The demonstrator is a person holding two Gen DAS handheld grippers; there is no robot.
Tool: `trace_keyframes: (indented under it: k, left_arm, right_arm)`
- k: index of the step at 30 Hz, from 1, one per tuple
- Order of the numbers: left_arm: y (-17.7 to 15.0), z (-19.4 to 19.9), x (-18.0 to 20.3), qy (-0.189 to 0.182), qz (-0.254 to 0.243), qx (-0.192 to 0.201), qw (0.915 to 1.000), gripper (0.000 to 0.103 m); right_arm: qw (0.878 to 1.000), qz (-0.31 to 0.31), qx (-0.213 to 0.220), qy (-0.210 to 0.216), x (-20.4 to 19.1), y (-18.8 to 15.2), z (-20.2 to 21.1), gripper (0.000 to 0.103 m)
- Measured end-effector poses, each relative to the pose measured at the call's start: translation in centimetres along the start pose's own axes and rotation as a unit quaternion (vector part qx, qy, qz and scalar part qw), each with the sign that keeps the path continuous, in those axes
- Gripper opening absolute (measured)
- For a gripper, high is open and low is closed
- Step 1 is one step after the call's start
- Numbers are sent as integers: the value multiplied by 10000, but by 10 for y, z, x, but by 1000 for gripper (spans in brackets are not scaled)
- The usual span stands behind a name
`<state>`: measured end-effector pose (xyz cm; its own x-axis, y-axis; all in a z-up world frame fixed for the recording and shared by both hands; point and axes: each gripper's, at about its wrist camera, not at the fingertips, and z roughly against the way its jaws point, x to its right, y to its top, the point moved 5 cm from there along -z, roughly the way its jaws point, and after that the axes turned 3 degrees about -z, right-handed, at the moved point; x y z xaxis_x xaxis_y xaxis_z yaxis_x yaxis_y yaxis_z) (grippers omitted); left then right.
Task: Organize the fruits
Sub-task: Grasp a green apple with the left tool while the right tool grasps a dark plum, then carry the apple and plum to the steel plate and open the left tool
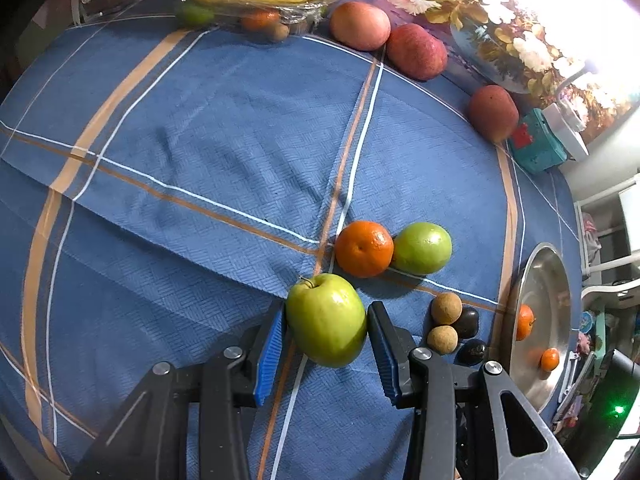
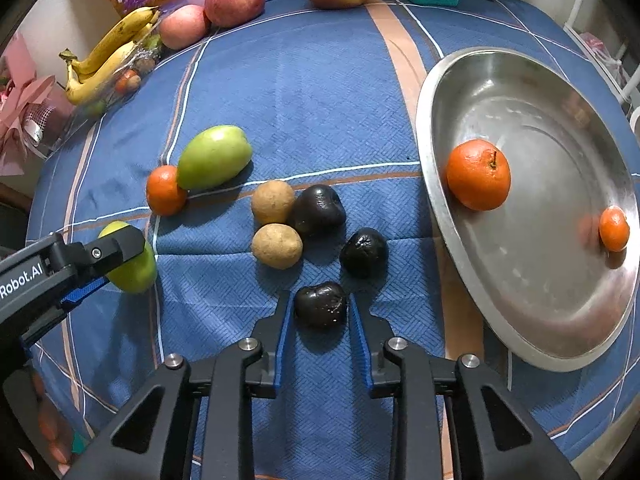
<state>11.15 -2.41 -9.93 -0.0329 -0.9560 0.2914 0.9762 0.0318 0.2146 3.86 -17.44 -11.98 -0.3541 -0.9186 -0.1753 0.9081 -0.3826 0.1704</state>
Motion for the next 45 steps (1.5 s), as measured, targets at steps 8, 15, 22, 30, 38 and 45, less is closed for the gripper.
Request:
trace_keyframes:
  k: [8, 15, 22, 30, 38, 45]
  left_arm:
    - [0, 7, -5, 9, 67, 62, 10000, 44]
    - [2, 18, -6, -40, 89, 218, 9997, 44]
    - [2, 28, 8, -38, -135, 390, 9991, 44]
    - [0, 28, 32, -18, -459, 466, 9979, 44]
    - [-19, 24, 88, -83, -1271, 478, 9907, 44]
    - [-58, 19, 167, -429, -2539, 617, 9643, 44]
  right_arm:
    - [9996, -95, 48, 268, -5, 2, 7, 27]
    - [9977, 5, 397, 557, -18, 9, 31, 27]
    - [9966, -13, 618, 544, -14, 11, 45, 27]
    - [9923, -597, 1030, 347, 34, 21, 72, 27]
    - [9793, -1547, 1266, -321, 120, 23, 89, 27]
    - [9642, -2108, 1440, -715, 170, 15, 103, 27]
